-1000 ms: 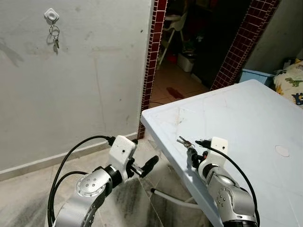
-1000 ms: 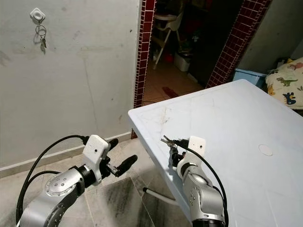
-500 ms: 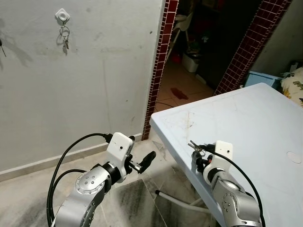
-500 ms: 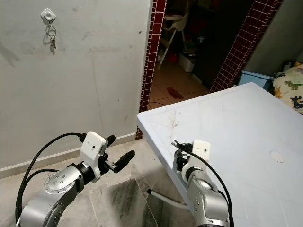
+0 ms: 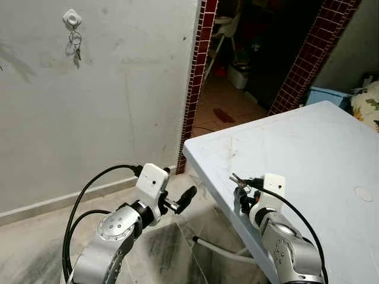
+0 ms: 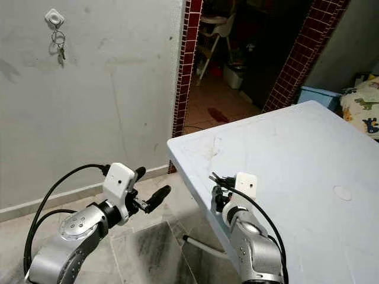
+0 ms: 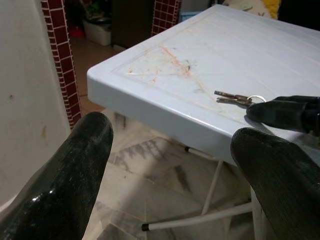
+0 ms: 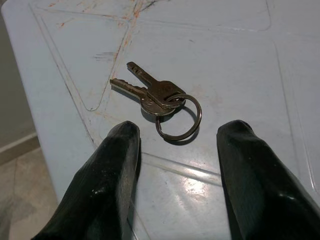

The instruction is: Hang keys on a hook

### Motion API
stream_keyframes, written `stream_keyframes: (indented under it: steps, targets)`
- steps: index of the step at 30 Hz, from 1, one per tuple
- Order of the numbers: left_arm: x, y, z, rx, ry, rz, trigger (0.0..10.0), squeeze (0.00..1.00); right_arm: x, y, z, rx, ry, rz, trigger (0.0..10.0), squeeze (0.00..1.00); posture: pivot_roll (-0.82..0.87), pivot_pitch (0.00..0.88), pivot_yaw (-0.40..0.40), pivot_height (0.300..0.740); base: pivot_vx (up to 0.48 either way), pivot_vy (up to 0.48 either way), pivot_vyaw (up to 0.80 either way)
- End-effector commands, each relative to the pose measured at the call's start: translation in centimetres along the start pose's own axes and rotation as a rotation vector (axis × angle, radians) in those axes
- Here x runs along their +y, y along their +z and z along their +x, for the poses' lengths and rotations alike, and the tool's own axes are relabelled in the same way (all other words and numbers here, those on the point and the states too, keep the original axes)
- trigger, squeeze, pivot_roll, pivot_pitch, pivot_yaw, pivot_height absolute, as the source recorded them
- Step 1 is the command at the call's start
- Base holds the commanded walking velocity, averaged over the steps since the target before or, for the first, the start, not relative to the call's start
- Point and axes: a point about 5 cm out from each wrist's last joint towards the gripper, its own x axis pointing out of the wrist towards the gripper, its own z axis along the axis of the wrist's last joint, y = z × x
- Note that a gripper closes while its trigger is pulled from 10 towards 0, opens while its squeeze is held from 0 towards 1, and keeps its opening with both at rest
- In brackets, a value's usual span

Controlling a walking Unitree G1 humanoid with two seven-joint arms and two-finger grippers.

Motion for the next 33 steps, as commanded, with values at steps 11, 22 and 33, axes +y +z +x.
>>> stream_keyframes:
  steps: [11, 22, 33]
  targets:
    - [-0.5, -0.2, 0.3, 0.008, -0.004, 0.020, 10.0, 0.00, 0.4, 0.8, 0.7, -0.003, 0.006, -0.043, 10.0, 1.00, 0.12, 0.018, -0.120, 0.740, 0.000, 0.000, 0.00]
    - [-0.3, -0.2, 0.2, 0.010, -0.001, 0.023, 10.0, 0.00, 0.3, 0.9, 0.9, 0.013, -0.037, 0.002, 10.0, 0.96, 0.13, 0.016, -0.122, 0.740, 0.000, 0.000, 0.00]
    - [-0.3, -0.1, 0.3, 0.009, -0.010, 0.028, 10.0, 0.00, -0.1, 0.3, 1.9, 0.046, -0.083, 0.134, 3.1, 0.00, 0.13, 0.009, -0.113, 0.740, 0.000, 0.000, 0.00]
